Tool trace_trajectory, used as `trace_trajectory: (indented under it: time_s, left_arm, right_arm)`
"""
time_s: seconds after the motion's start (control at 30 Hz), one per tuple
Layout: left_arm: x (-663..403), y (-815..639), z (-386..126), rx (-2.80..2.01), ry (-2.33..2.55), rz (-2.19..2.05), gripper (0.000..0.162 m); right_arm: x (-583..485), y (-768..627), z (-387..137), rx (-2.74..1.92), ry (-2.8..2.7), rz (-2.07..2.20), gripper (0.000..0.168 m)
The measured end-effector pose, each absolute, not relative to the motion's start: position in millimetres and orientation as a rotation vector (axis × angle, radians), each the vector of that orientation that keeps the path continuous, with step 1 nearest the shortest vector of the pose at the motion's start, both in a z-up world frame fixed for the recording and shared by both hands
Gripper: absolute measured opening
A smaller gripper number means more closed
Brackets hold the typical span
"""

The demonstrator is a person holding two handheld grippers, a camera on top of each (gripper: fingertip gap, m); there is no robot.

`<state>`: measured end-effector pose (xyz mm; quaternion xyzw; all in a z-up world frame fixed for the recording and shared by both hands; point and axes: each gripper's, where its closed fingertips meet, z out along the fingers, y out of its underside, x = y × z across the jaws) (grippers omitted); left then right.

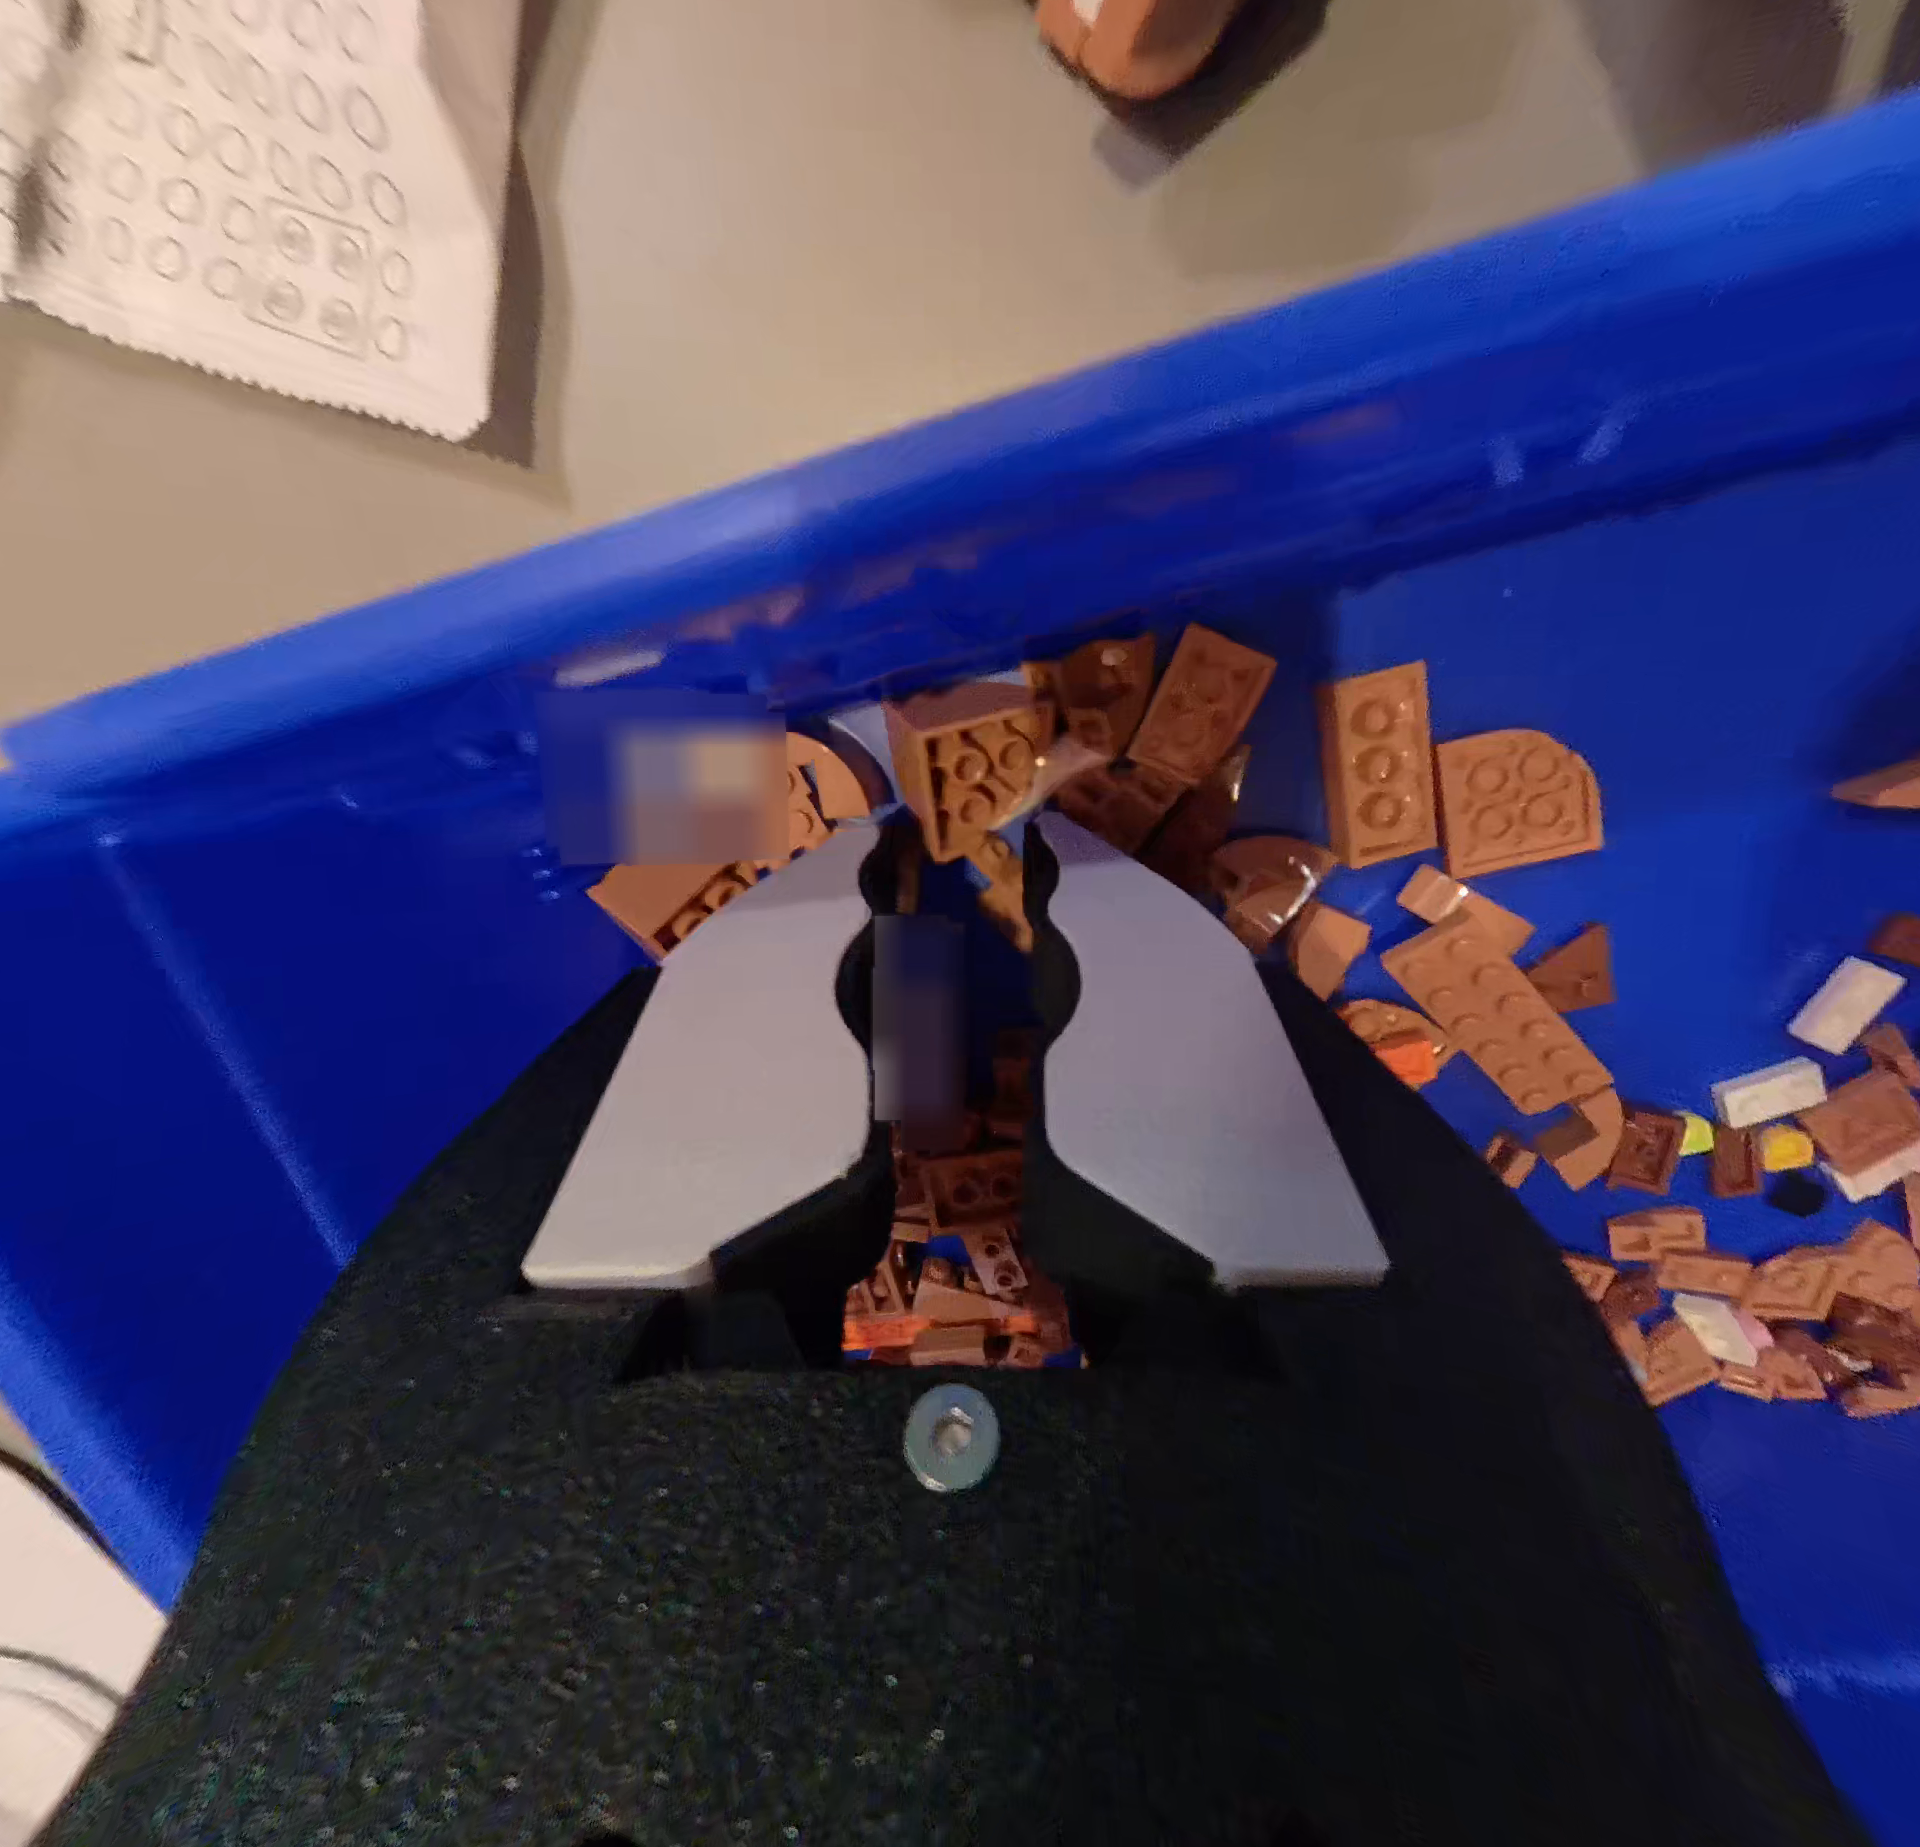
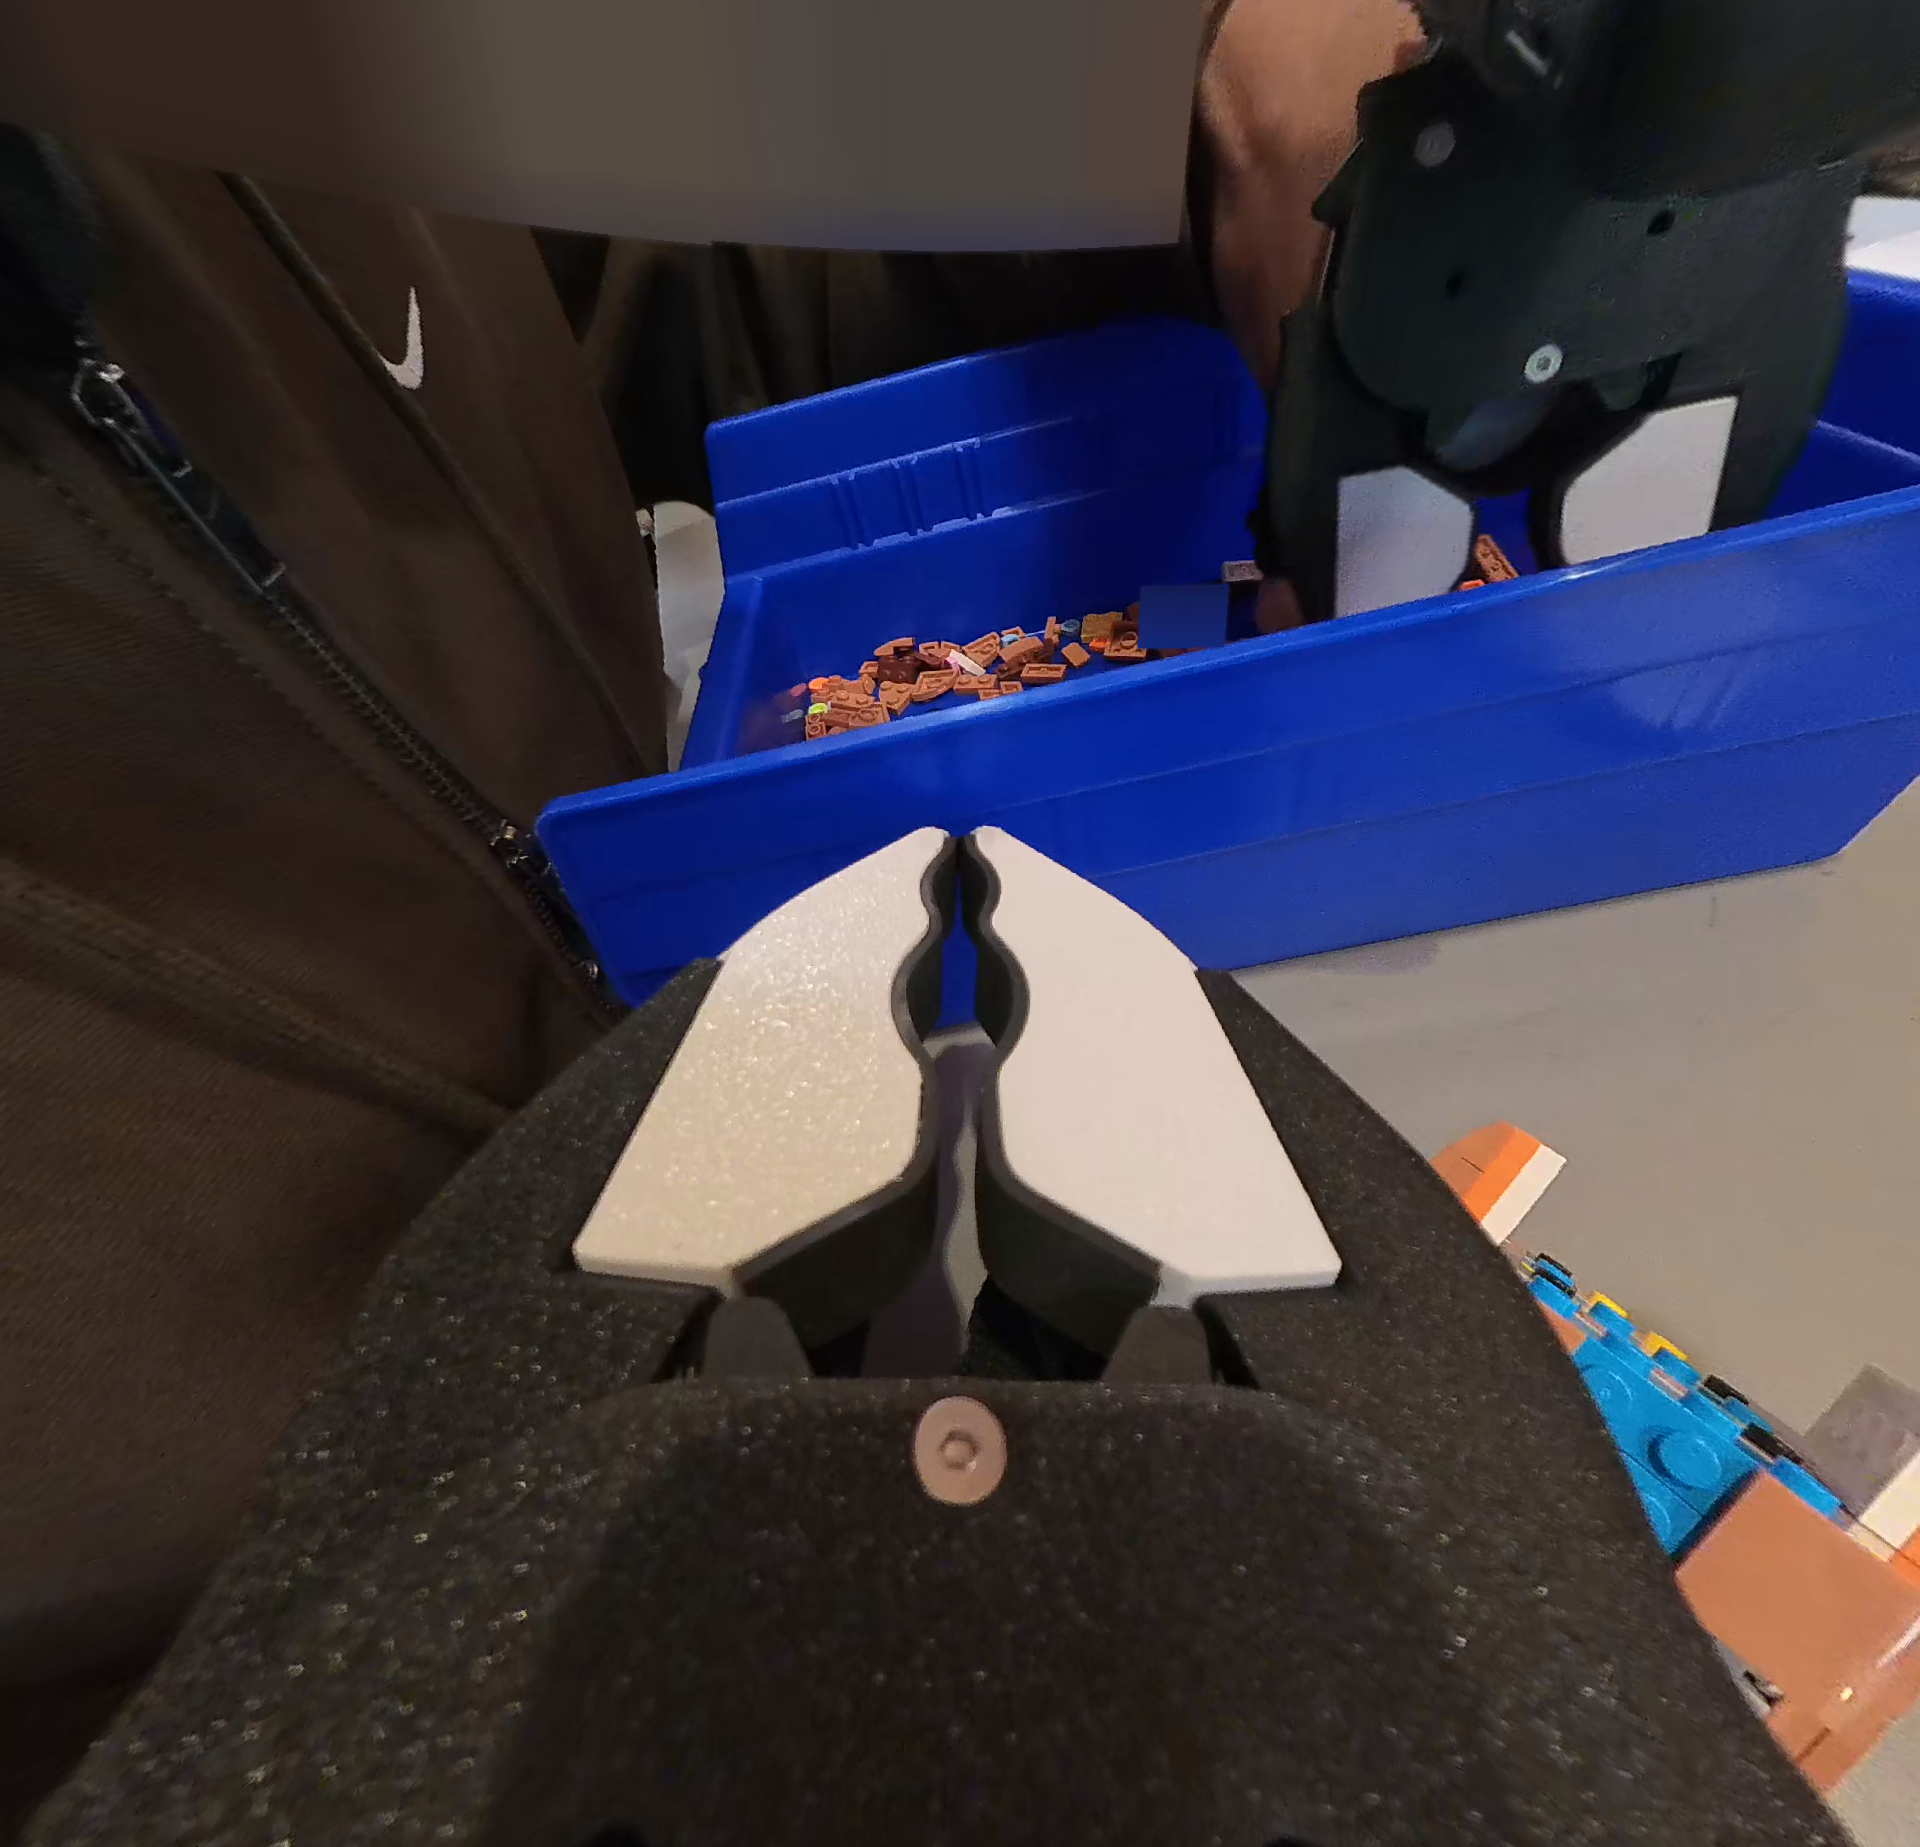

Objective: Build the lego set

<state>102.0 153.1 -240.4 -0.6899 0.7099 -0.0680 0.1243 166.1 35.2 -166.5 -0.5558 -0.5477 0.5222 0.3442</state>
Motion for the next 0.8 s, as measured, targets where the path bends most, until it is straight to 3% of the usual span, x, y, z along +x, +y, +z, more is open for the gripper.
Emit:
trace_trajectory:
  time_s: [0.1,0.37,0.8]
  left_arm:
    - [103,157,-241,-2.036,2.051,-0.190,0.014]
    - [100,172,-228,-2.071,1.924,-0.218,0.012]
    - [62,146,-214,-2.113,2.034,-0.202,0.031]
  right_arm:
    - [166,35,-166,-1.443,-1.421,1.355,0.000]
    - [166,35,-166,-1.440,-1.421,1.356,0.000]
    - [166,35,-166,-1.445,-1.423,1.357,0.000]
